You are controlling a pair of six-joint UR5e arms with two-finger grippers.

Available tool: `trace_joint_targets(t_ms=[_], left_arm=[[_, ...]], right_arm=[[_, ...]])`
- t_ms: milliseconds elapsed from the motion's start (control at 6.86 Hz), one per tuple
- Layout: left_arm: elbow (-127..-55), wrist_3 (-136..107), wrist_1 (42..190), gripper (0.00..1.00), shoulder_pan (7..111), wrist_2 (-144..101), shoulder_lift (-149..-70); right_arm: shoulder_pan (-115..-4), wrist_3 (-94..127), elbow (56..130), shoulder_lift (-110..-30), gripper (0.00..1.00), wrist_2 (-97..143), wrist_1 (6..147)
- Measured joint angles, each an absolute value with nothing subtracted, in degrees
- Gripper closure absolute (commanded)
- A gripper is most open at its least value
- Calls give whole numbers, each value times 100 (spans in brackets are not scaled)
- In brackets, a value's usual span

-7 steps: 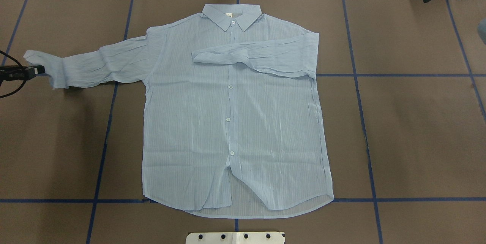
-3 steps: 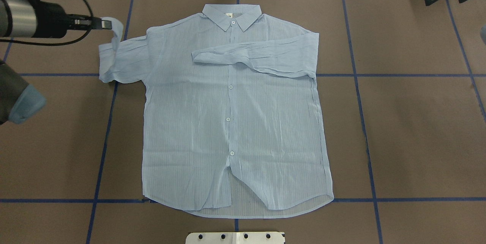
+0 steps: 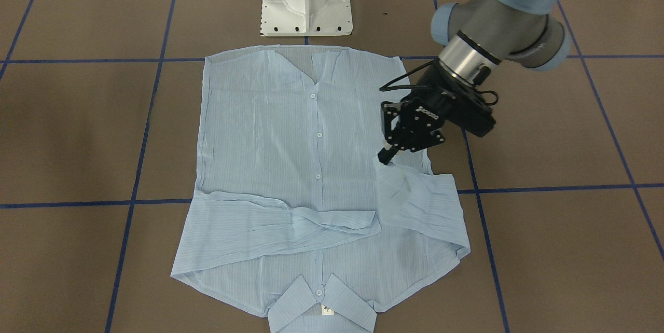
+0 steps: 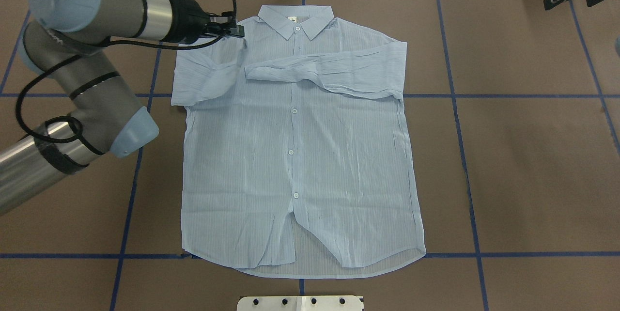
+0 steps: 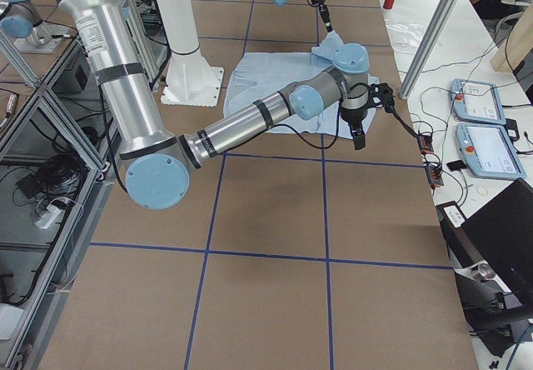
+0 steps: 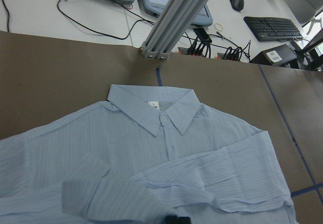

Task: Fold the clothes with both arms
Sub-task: 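Carry the grasped sleeve with the left gripper across the shirt front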

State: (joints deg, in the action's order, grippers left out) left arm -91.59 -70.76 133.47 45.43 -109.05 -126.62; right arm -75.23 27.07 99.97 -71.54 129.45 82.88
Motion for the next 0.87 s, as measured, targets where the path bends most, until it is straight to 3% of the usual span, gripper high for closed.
trace_joint_targets(t_ms=[583,729,875], left_arm=[[-8000,-7337,13297,100,3344,-9472,-13684],[-7691,-7337,13297,3,3056,-9177,-13840],[-7388,-7333,13307,0,2813,-8974,-13994]], right_arm=[[-7521,2721,9986,-7183,0,12937,8290],[-7518,2723,9975,-7184,0,12935,8292],[-7516,2727,9965,-7187,0,12932,8290]])
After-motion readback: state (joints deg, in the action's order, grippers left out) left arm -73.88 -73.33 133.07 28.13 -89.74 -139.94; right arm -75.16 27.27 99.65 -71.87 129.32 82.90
